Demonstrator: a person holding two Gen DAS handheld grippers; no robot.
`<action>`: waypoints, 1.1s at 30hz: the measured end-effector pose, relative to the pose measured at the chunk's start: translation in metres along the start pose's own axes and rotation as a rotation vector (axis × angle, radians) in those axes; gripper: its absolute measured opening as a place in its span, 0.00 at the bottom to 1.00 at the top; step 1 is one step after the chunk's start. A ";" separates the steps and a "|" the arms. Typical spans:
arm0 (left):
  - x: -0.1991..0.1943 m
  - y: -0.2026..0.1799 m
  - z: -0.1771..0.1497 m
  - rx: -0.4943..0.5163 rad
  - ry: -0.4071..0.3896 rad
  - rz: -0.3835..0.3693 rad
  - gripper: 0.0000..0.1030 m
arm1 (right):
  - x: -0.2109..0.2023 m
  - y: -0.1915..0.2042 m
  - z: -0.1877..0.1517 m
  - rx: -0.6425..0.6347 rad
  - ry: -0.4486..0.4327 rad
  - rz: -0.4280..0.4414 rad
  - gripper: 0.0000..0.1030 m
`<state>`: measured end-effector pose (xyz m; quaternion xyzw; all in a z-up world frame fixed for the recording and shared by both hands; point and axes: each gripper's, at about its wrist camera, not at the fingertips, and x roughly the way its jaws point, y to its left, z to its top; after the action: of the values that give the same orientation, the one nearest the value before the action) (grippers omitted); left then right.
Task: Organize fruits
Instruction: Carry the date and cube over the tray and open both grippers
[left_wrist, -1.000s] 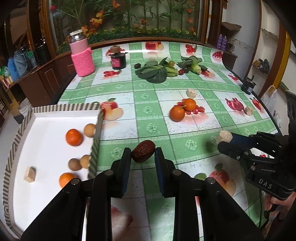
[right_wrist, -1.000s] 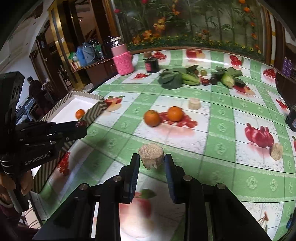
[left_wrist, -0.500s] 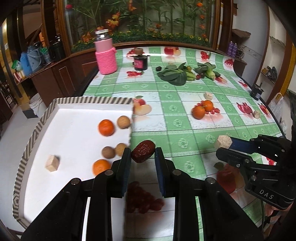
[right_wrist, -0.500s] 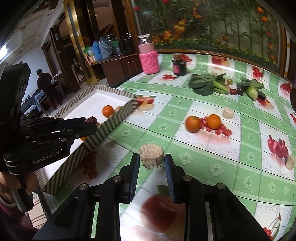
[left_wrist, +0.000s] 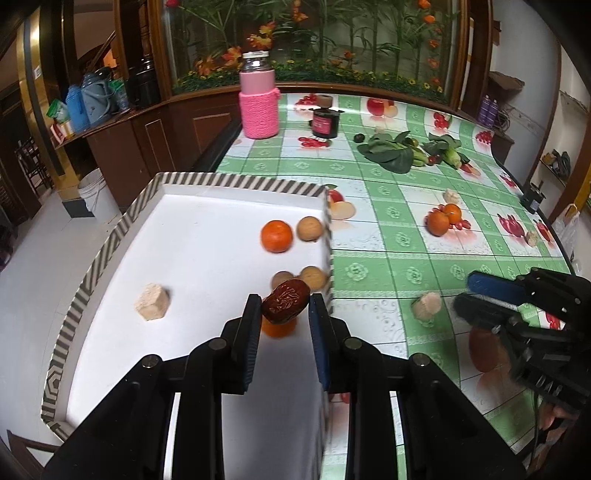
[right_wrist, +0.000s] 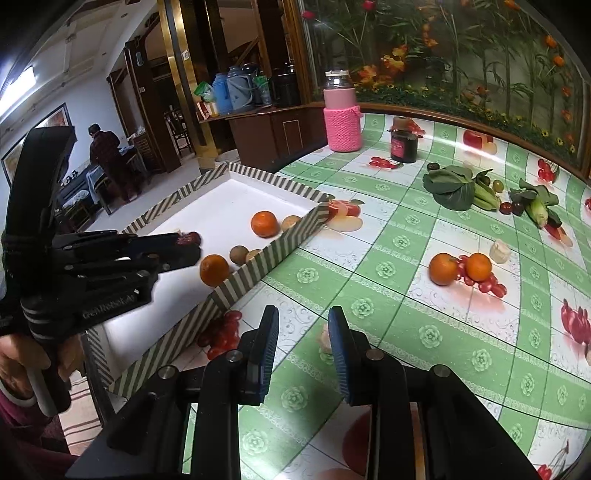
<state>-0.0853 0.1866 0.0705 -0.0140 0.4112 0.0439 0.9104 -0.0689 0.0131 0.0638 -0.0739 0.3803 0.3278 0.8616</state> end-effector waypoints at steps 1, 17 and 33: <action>0.000 0.002 0.000 -0.003 0.001 0.002 0.23 | -0.002 -0.005 -0.001 0.013 -0.004 -0.010 0.28; 0.008 0.002 0.001 -0.011 0.017 -0.014 0.23 | 0.021 -0.022 -0.020 0.023 0.051 -0.018 0.75; 0.006 0.030 -0.001 -0.061 0.020 0.003 0.23 | 0.033 -0.006 -0.005 -0.019 0.054 0.005 0.28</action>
<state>-0.0851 0.2165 0.0658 -0.0414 0.4189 0.0576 0.9053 -0.0516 0.0240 0.0364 -0.0898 0.4006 0.3315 0.8495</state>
